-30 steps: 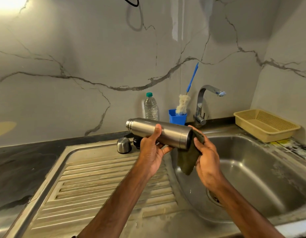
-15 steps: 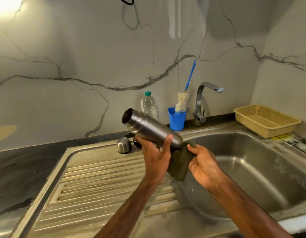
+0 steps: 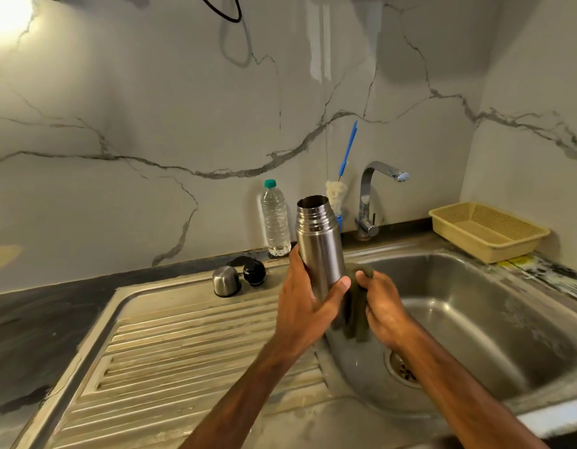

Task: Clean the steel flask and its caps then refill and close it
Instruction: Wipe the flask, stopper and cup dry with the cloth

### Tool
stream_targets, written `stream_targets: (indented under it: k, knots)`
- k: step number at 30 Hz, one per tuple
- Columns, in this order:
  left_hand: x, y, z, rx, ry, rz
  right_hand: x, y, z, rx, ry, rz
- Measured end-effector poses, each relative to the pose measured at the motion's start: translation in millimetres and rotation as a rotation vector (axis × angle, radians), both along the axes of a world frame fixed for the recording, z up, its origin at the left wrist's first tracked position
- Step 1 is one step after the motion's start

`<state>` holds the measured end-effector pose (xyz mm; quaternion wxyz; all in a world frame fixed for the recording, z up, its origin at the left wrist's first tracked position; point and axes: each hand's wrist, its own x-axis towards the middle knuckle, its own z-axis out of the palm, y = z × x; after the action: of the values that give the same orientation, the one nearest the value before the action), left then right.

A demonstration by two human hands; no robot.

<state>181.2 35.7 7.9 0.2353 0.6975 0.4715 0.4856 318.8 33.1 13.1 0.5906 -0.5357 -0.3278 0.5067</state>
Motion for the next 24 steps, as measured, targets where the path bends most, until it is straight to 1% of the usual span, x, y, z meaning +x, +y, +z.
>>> stream_targets:
  k: [2, 3, 5, 7, 8, 10, 12, 14, 16, 17, 18, 19, 21, 22, 23, 24]
  knots:
    - [-1.9, 0.8, 4.3, -0.016, 0.014, -0.006, 11.2, 1.1, 5.0, 0.028, -0.048, -0.068]
    - [-4.3, 2.3, 5.6, -0.012, 0.038, -0.005, 15.9, 1.5, 8.5, 0.075, -0.052, -0.119]
    - [-11.0, 5.4, 7.9, 0.008, 0.145, -0.010, 21.4, -2.6, 18.3, 0.223, -0.031, -0.183]
    - [-14.7, 7.0, 7.7, 0.003, 0.286, -0.030, 18.7, -9.5, 25.2, 0.361, -0.025, -0.160]
    - [-14.2, 6.2, 6.8, 0.002, 0.327, -0.046, 14.4, -13.7, 27.4, 0.416, -0.031, -0.131]
    - [-11.5, 4.7, 4.1, 0.029, 0.335, -0.076, 4.6, -21.3, 29.6, 0.508, -0.074, -0.099]
    - [-10.1, 3.4, 4.8, 0.041, 0.347, -0.071, -2.8, -25.7, 26.3, 0.594, -0.197, -0.127]
    - [-10.0, 2.1, 8.9, 0.044, 0.351, -0.051, -6.7, -27.8, 21.3, 0.706, -0.419, -0.143]
    - [-9.3, -1.4, 15.5, 0.054, 0.359, -0.053, -9.3, -26.3, 16.2, 0.861, -0.656, -0.110]
    - [-8.3, -4.0, 18.5, 0.070, 0.379, -0.061, -8.4, -23.7, 15.7, 0.906, -0.720, -0.090]
    - [-7.1, -5.6, 20.5, 0.082, 0.405, -0.065, -5.3, -20.1, 17.8, 0.907, -0.736, -0.090]
    - [-6.5, -7.1, 22.2, 0.098, 0.436, -0.064, 0.0, -15.7, 21.5, 0.877, -0.713, -0.111]
    - [-7.7, -8.8, 25.2, 0.118, 0.534, -0.038, 10.9, -10.2, 29.7, 0.808, -0.644, -0.218]
    - [-9.4, -8.5, 26.8, 0.119, 0.582, -0.020, 13.5, -9.6, 30.6, 0.795, -0.639, -0.262]
    - [-11.3, -8.5, 29.6, 0.113, 0.624, -0.009, 14.3, -10.3, 28.9, 0.804, -0.661, -0.255]
    - [-14.5, -8.0, 31.5, 0.107, 0.659, -0.001, 13.5, -11.8, 26.3, 0.830, -0.710, -0.204]
